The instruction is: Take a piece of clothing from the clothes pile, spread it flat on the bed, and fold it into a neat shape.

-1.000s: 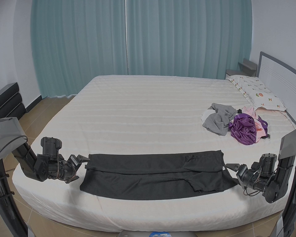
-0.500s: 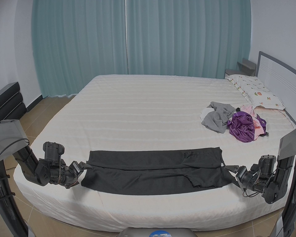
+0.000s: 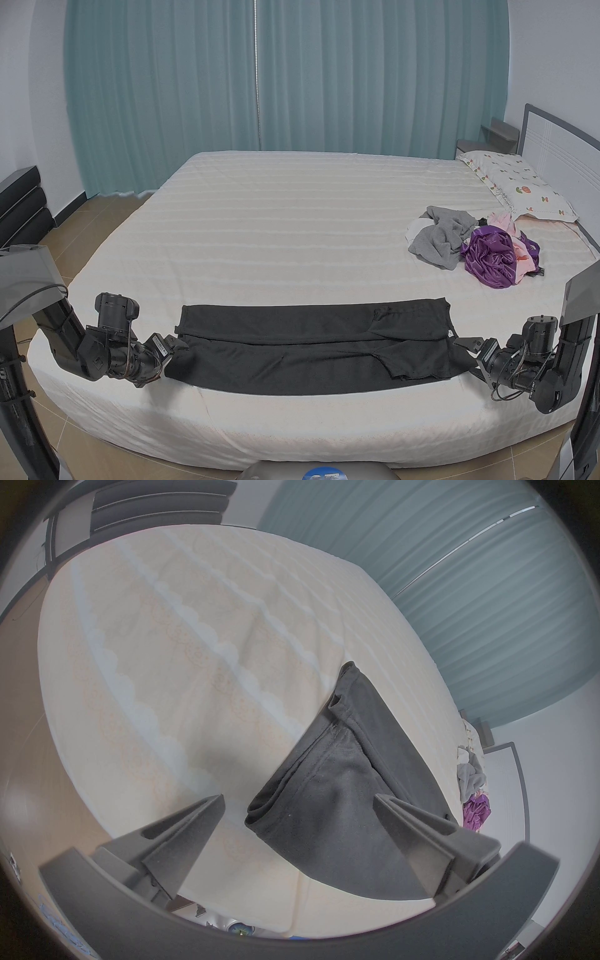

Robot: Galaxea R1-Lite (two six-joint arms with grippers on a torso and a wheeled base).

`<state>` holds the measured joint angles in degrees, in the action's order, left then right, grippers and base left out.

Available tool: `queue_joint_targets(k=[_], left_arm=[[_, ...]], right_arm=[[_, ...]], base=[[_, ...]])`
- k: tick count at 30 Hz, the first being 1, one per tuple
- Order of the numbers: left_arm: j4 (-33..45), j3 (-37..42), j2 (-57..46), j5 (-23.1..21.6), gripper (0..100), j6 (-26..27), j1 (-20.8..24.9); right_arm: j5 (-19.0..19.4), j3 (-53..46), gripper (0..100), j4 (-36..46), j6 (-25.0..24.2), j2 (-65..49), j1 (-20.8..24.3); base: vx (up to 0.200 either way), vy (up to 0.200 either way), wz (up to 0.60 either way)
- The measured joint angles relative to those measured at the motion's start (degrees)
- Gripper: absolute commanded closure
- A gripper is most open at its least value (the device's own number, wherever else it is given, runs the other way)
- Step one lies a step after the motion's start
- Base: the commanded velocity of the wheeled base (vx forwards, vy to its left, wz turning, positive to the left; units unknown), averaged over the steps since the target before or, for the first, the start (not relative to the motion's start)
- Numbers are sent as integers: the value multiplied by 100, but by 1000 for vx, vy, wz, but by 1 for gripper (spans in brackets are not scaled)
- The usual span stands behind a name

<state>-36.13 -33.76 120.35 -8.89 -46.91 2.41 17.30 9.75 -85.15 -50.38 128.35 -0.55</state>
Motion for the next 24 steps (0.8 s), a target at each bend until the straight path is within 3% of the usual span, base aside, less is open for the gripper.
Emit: queue_joint_targets(k=[1,24], left_arm=[[0,2,16,2,100,0,4],[-49,479,62,547,100,229,-13]], right_arm=[[-1,0,0,0,0,1,0],[-1,-6,0,0,2,-7,-66]], base=[[0,0,0],[0,0,0]])
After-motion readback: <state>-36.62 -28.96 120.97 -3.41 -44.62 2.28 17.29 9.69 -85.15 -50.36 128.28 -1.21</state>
